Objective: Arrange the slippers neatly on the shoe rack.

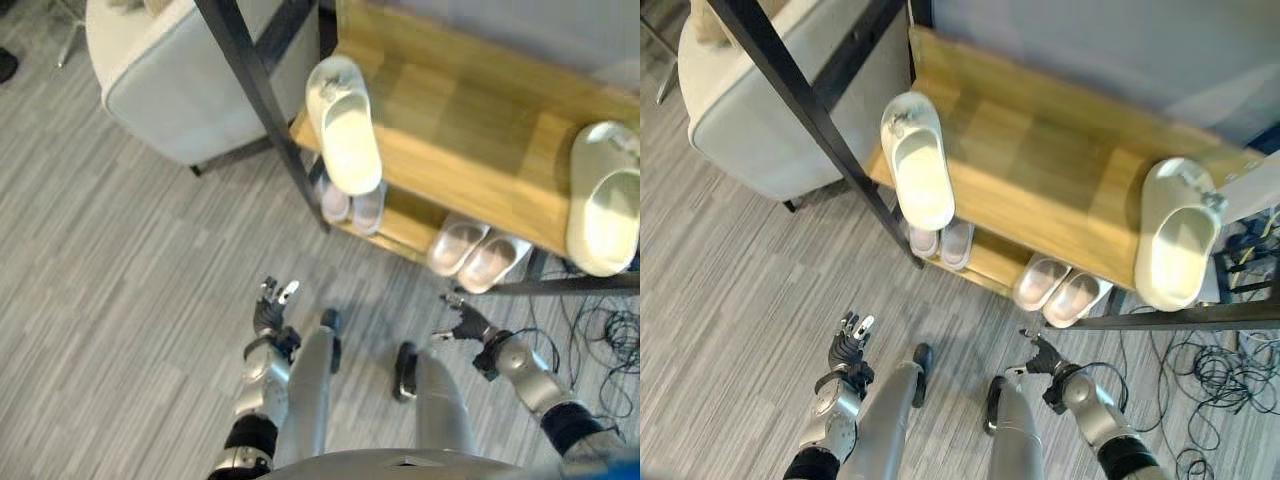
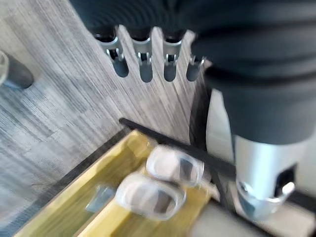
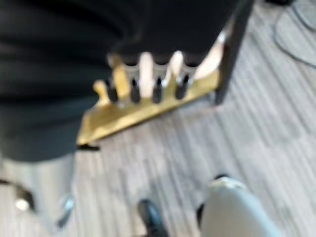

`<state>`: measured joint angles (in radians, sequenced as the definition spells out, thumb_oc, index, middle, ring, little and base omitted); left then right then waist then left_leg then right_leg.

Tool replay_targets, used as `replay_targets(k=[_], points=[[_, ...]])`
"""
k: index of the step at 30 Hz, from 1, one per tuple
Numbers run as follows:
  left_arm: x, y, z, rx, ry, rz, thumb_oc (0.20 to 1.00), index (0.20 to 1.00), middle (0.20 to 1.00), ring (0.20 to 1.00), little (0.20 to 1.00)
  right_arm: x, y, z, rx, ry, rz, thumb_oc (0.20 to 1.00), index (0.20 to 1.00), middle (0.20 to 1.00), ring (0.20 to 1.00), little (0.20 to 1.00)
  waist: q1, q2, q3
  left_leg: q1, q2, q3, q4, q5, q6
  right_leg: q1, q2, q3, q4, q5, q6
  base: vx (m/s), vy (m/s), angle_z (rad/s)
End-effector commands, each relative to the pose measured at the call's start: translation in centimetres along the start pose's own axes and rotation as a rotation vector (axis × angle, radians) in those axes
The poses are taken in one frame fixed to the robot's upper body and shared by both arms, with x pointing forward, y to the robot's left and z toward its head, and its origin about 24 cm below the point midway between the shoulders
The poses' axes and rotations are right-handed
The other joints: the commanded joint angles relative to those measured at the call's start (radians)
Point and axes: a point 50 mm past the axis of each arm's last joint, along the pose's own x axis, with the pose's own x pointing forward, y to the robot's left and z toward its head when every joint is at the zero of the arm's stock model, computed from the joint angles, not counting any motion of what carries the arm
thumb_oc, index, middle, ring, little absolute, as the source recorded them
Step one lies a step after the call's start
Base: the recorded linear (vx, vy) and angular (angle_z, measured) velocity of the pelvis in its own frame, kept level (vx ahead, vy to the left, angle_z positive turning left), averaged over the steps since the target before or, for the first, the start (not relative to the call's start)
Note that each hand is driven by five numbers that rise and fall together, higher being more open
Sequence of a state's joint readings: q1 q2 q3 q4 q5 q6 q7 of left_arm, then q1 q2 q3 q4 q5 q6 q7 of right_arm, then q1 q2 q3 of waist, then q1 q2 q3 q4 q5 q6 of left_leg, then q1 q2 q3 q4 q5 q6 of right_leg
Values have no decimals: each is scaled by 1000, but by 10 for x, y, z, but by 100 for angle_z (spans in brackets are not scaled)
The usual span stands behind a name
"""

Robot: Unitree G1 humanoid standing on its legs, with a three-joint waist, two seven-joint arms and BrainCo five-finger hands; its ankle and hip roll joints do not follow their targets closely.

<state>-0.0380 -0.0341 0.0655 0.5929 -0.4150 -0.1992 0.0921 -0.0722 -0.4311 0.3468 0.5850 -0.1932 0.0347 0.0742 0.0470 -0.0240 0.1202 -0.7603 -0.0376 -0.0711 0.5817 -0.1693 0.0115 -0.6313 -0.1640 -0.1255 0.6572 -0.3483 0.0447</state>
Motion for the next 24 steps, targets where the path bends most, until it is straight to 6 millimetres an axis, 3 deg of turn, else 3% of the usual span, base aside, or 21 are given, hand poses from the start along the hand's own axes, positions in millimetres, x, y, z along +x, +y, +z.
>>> replay_targets(k=[1,4,5,8,10,13,17,20,21,24], points=[[-1,-14,-2,75,5,-72,1000,1000,1000,1000,1000,-13,9,-27,-35,37,-5,1000,1000,1000,1000,1000,-2,46,-53,133,32,-64,-179,72,-33,66,60,58,-103,170,-12,83,-25,-2],[-8,-15,-14,244,43,-128,1000,1000,1000,1000,1000,-19,17,-41,56,51,-59,1000,1000,1000,1000,1000,-16,51,-73,238,37,-50,-291,103,-39,148,78,82,-194,212,-14,123,-2,-4],[-13,-20,-24,321,72,-168,1000,1000,1000,1000,1000,-26,26,-56,112,97,-89,1000,1000,1000,1000,1000,-30,56,-91,292,45,-41,-349,119,-40,191,83,89,-248,224,-13,173,10,-16],[-24,-35,-40,306,169,-270,1000,1000,1000,1000,1000,-33,41,-78,183,194,-76,1000,1000,1000,1000,1000,-42,66,-112,381,57,-27,-441,144,-37,258,85,104,-321,243,-12,143,-5,-14],[-28,-42,-41,320,177,-325,1000,1000,1000,1000,1000,-38,51,-87,181,238,-40,1000,1000,1000,1000,1000,-47,72,-126,425,64,-17,-492,158,-33,289,88,115,-356,254,-12,116,-17,-11],[-28,-53,-30,378,119,-376,1000,1000,1000,1000,1000,-51,68,-103,157,294,32,1000,1000,1000,1000,1000,-51,79,-147,496,66,-13,-572,183,-26,348,86,120,-423,275,-9,102,-56,-16],[-27,-59,-20,439,82,-403,1000,1000,1000,1000,1000,-57,75,-113,181,344,30,1000,1000,1000,1000,1000,-55,86,-156,543,67,-6,-611,194,-23,391,85,124,-466,289,-3,65,-58,-2],[-21,-64,13,606,-65,-426,1000,1000,1000,1000,1000,-61,84,-123,294,436,-6,1000,1000,1000,1000,1000,-58,93,-169,577,67,-3,-631,196,-22,436,83,133,-504,297,0,42,-86,-4],[-21,-64,13,608,-64,-426,1000,1000,1000,1000,1000,-61,85,-123,295,436,-6,1000,1000,1000,1000,1000,-58,92,-167,579,67,-2,-631,196,-22,438,83,133,-505,297,0,29,-63,-2],[-15,-69,48,811,-235,-425,1000,1000,1000,1000,1000,-65,98,-128,314,490,33,1000,1000,1000,1000,1000,-56,97,-177,601,67,-5,-640,196,-22,461,83,138,-520,297,0,33,-82,-3]])
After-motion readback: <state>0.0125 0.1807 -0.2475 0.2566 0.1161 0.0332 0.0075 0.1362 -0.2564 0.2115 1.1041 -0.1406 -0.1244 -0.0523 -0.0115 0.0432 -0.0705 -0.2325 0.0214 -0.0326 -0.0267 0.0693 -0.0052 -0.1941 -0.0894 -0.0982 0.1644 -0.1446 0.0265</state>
